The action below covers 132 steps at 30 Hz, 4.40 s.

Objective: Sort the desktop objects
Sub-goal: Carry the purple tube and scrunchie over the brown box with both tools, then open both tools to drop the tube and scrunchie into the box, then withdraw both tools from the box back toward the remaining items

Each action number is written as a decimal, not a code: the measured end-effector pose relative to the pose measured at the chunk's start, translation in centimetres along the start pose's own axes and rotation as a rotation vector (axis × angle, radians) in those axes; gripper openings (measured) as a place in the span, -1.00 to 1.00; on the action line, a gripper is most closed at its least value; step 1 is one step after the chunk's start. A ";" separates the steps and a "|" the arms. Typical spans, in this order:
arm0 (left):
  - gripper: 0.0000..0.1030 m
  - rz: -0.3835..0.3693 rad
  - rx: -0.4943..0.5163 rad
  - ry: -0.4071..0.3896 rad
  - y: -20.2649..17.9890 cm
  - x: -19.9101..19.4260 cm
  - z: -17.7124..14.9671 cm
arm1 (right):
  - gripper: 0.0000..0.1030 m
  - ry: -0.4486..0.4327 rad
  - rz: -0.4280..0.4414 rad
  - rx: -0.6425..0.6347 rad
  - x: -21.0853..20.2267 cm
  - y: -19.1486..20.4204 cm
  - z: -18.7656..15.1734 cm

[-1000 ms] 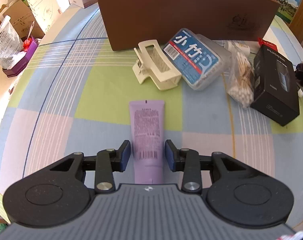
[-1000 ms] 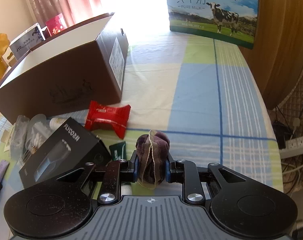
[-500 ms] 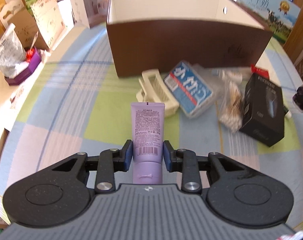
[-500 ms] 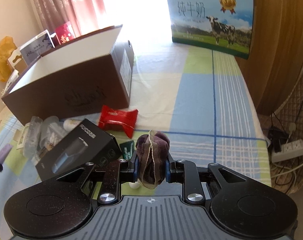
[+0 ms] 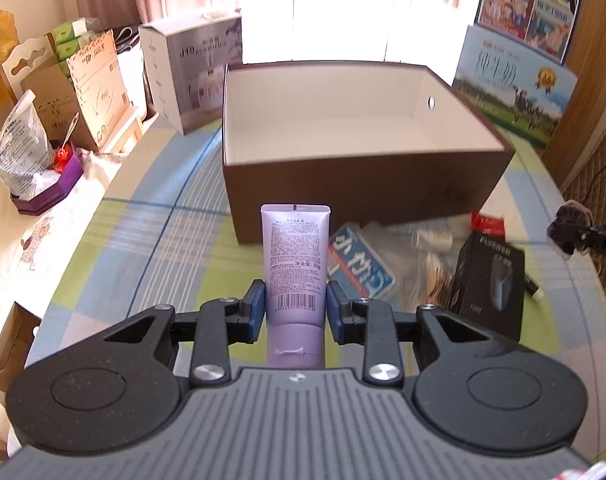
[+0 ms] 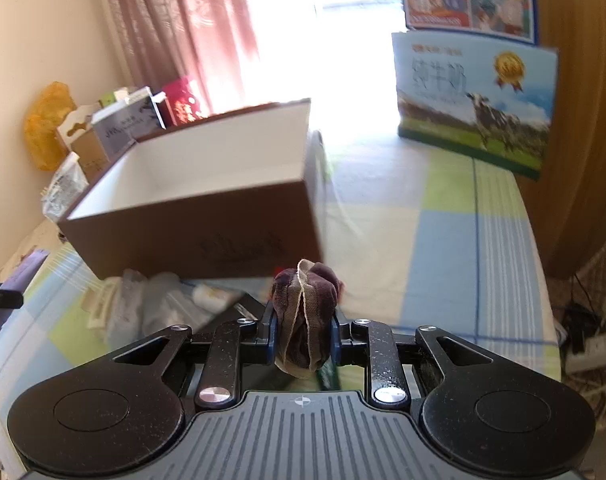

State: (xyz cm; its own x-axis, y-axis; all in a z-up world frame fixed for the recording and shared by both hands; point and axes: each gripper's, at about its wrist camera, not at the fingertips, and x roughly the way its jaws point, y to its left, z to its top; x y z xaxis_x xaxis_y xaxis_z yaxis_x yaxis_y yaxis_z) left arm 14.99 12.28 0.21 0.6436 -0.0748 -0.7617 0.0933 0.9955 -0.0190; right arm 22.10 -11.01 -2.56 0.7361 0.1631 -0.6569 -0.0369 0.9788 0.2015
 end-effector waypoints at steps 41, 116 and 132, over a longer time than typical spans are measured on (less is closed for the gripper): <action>-0.48 -0.022 0.008 0.209 0.5 19.1 15.1 | -0.59 0.332 0.040 -0.223 19.2 4.4 13.7; 0.83 0.078 -0.023 0.029 -3.8 -4.9 0.0 | 0.96 0.069 0.019 -0.058 -3.9 6.5 0.8; 0.83 0.026 0.037 0.136 -3.3 -2.4 -2.1 | 0.96 0.160 -0.016 0.064 -3.3 7.4 -2.7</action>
State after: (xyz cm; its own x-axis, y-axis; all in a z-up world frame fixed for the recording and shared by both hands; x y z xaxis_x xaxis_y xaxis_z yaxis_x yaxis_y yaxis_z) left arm 11.51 9.33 0.77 0.5378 -0.0375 -0.8422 0.1070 0.9940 0.0240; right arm 17.55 -3.93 -0.88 0.6194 0.1699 -0.7665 0.0208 0.9724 0.2323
